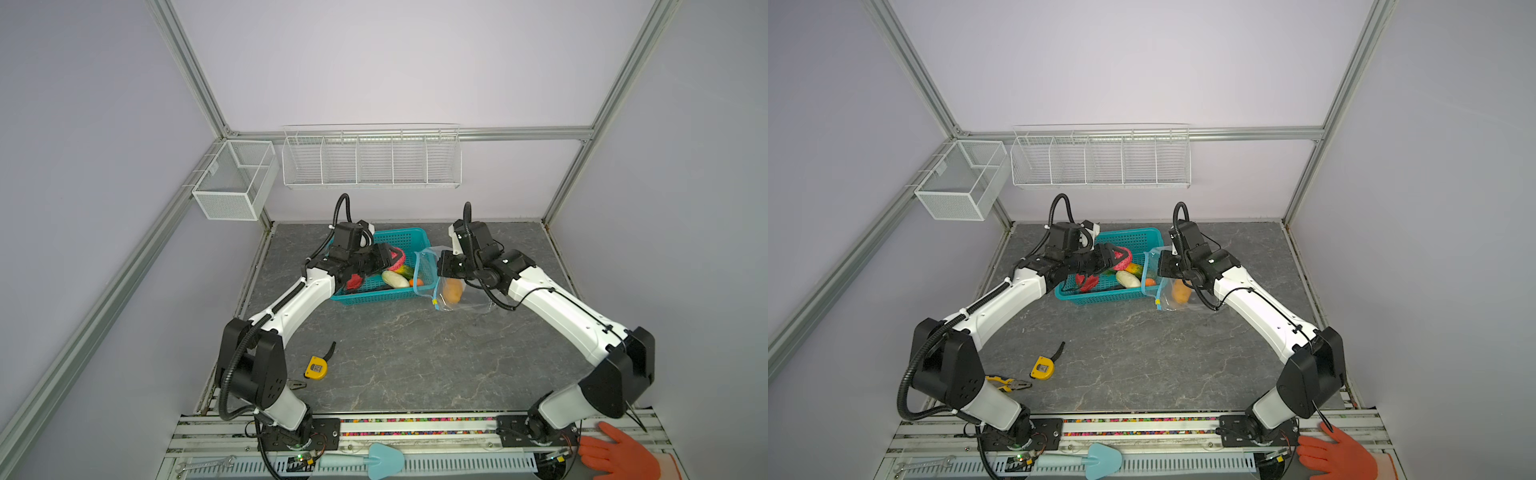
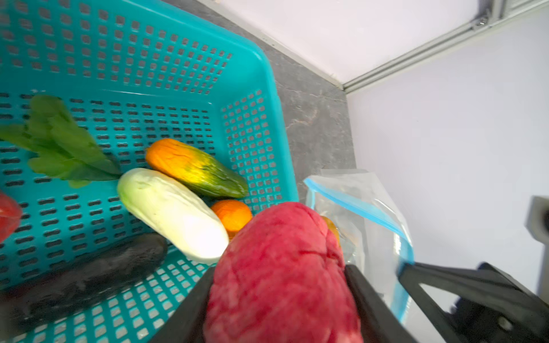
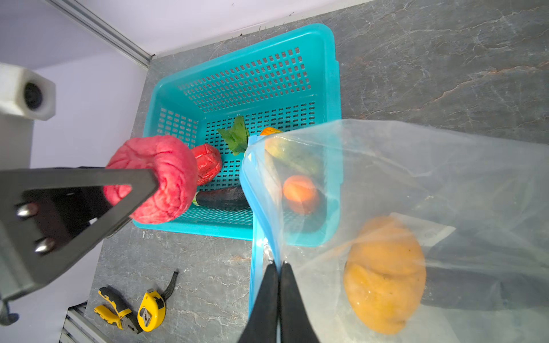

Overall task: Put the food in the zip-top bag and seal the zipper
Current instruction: 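Lift and carry the cabbage ball toward the bag opening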

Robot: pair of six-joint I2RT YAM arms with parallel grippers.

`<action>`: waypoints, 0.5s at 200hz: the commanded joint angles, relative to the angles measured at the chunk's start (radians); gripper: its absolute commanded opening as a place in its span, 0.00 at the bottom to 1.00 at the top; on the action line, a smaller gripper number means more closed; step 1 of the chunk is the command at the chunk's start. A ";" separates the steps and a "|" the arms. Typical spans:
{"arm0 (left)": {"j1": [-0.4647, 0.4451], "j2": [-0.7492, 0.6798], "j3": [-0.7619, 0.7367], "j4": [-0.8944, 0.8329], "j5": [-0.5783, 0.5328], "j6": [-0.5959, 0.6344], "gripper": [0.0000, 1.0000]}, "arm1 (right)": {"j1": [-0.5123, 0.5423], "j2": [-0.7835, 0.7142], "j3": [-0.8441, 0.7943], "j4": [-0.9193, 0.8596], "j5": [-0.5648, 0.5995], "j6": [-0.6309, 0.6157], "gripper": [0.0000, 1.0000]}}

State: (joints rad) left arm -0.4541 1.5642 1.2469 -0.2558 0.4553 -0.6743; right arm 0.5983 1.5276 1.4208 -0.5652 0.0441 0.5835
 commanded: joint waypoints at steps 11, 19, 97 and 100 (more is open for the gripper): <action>-0.042 -0.066 -0.077 0.106 0.036 -0.026 0.51 | 0.006 -0.059 -0.018 0.007 0.019 0.006 0.06; -0.052 -0.070 -0.093 0.129 0.039 -0.034 0.51 | 0.006 -0.058 -0.016 0.002 0.015 0.005 0.06; -0.102 -0.078 -0.190 0.277 0.022 -0.070 0.48 | 0.008 -0.040 -0.040 0.029 -0.004 0.027 0.07; -0.103 -0.077 -0.198 0.290 0.022 -0.078 0.48 | 0.010 -0.040 -0.039 0.029 -0.004 0.028 0.06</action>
State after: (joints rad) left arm -0.5415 1.4994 1.0840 -0.0620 0.4896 -0.7261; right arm 0.6006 1.4929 1.3972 -0.5560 0.0467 0.5953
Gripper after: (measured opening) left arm 0.585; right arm 0.067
